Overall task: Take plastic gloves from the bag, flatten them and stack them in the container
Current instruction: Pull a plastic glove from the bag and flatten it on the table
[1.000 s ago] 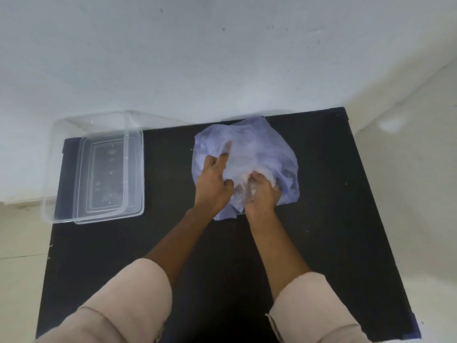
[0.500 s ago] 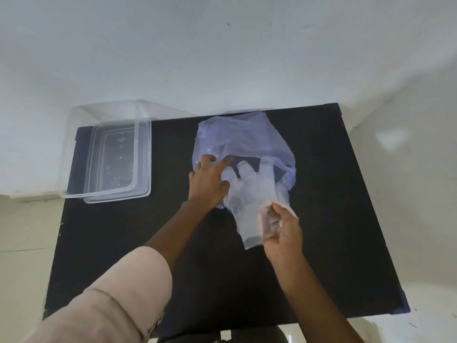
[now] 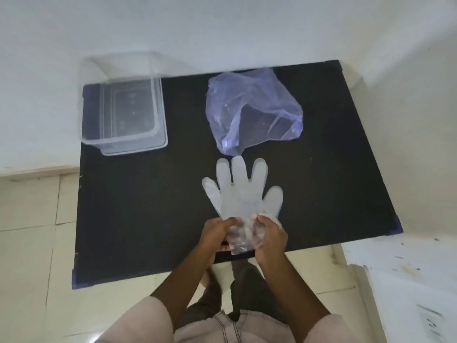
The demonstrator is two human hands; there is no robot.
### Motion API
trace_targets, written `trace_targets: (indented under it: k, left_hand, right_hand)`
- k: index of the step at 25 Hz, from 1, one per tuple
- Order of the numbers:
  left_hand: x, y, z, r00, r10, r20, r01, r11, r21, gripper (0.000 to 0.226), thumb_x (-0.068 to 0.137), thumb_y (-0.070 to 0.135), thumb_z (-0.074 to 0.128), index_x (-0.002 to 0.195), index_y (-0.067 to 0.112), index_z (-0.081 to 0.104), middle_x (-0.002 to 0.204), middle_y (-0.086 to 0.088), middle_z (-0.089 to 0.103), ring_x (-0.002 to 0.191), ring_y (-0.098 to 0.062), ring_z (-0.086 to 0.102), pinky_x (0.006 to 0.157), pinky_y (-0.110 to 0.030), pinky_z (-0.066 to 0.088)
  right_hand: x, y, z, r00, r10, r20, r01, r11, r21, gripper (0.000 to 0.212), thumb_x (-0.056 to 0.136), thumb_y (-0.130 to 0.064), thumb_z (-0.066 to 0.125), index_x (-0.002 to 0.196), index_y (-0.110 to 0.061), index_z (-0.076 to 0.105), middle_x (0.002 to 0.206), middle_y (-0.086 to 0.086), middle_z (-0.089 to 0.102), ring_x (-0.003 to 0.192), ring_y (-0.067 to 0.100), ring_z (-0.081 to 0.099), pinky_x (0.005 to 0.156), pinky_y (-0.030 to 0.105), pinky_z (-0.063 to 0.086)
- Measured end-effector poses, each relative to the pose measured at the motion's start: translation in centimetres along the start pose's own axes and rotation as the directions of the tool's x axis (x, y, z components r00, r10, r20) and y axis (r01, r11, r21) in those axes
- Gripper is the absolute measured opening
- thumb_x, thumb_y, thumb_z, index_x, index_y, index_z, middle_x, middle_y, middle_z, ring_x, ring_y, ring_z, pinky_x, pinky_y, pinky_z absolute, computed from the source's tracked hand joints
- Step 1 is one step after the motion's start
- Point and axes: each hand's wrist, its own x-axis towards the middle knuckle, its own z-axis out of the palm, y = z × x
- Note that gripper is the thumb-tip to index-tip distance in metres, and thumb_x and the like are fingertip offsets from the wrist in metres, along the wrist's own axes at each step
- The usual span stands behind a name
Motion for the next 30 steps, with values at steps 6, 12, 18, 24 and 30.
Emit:
trace_targets:
  k: [6, 12, 18, 24, 30]
  left_hand:
    - [0.7, -1.7, -5.8, 0.965, 0.159, -0.207, -0.14, 0.985, 0.106, 0.014, 0.077, 0.021, 0.075, 0.086, 0.011, 0.074, 0.087, -0.01, 0.076, 0.077, -0.025, 0.072, 0.078, -0.045, 0.061]
    - [-0.9, -3.2, -10.5, 0.991, 0.072, -0.113, -0.065, 0.996, 0.066, 0.028, 0.089, 0.034, 0.059, 0.107, 0.014, 0.068, 0.101, -0.012, 0.072, 0.08, -0.024, 0.073, 0.062, -0.036, 0.059]
    - [-2.3, -5.0, -10.9, 0.996, 0.079, -0.044, -0.079, 0.997, 0.002, 0.018, 0.092, 0.016, 0.057, 0.104, 0.009, 0.068, 0.095, -0.011, 0.076, 0.081, -0.024, 0.072, 0.073, -0.04, 0.058]
    - [-2.3, -5.5, -10.9, 0.987, 0.146, -0.062, -0.149, 0.988, -0.041, 0.015, 0.093, 0.004, 0.057, 0.104, 0.01, 0.067, 0.087, -0.008, 0.072, 0.072, -0.018, 0.069, 0.07, -0.037, 0.059]
    - [-2.1, -5.6, -10.6, 0.976, 0.176, -0.132, -0.178, 0.984, -0.005, 0.01, 0.092, 0.018, 0.063, 0.097, 0.014, 0.07, 0.083, -0.005, 0.073, 0.066, -0.018, 0.07, 0.067, -0.035, 0.058]
  right_hand:
    - [-0.2, 4.0, -0.6, 0.982, -0.115, 0.153, 0.163, 0.92, -0.356, 0.021, 0.078, -0.009, 0.073, 0.097, -0.006, 0.067, 0.102, 0.014, 0.072, 0.088, 0.028, 0.069, 0.067, 0.034, 0.058]
    - [-2.1, 4.9, -0.4, 0.619, -0.571, 0.539, 0.632, -0.044, -0.774, 0.037, 0.082, -0.026, 0.069, 0.113, -0.015, 0.053, 0.115, 0.008, 0.059, 0.1, 0.022, 0.058, 0.083, 0.037, 0.054]
    - [-1.7, 7.2, -0.8, 0.486, -0.133, 0.864, 0.671, -0.576, -0.466, 0.037, 0.091, -0.023, 0.054, 0.128, -0.021, 0.05, 0.133, 0.003, 0.055, 0.12, 0.026, 0.05, 0.099, 0.044, 0.043]
    - [-2.0, 7.0, -1.0, 0.519, -0.142, 0.843, 0.643, -0.584, -0.495, 0.039, 0.092, -0.026, 0.051, 0.131, -0.023, 0.046, 0.139, 0.001, 0.052, 0.126, 0.025, 0.048, 0.103, 0.046, 0.038]
    - [-2.1, 7.0, -1.1, 0.514, -0.14, 0.846, 0.66, -0.566, -0.494, 0.04, 0.092, -0.026, 0.054, 0.131, -0.021, 0.047, 0.137, 0.002, 0.055, 0.123, 0.026, 0.05, 0.103, 0.046, 0.039]
